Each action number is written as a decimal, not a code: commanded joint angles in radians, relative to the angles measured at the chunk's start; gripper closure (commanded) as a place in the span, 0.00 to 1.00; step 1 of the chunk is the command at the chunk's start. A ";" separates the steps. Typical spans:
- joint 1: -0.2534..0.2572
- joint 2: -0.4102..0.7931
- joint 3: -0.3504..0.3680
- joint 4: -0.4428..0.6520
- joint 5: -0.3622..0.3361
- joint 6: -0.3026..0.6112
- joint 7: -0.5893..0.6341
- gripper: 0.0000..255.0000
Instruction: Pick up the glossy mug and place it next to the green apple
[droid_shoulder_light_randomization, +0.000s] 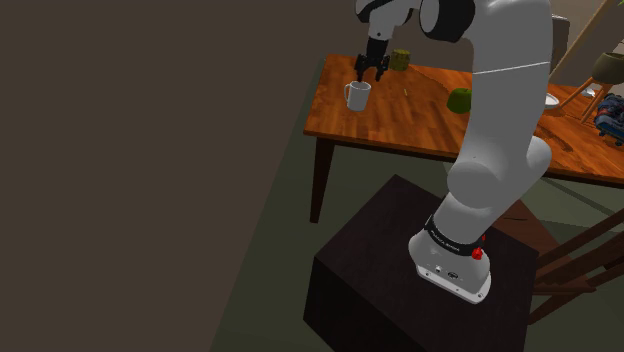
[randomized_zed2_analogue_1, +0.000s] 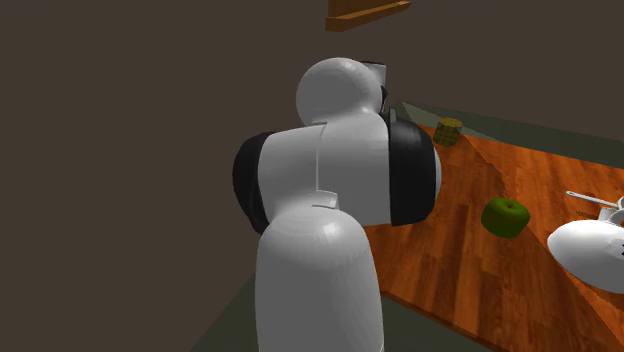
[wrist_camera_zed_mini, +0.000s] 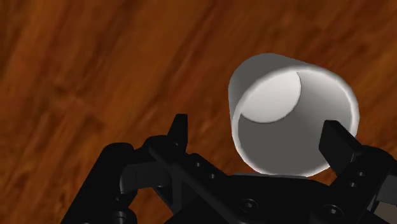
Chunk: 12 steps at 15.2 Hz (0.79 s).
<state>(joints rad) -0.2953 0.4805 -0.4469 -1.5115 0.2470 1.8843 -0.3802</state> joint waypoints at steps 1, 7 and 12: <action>-0.019 0.042 0.003 0.036 0.014 -0.001 -0.008 0.00; -0.016 0.060 0.010 -0.018 0.026 0.069 -0.017 0.00; -0.016 0.062 0.011 -0.022 0.027 0.076 -0.018 0.00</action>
<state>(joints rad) -0.3114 0.5430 -0.4359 -1.5331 0.2743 1.9591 -0.3981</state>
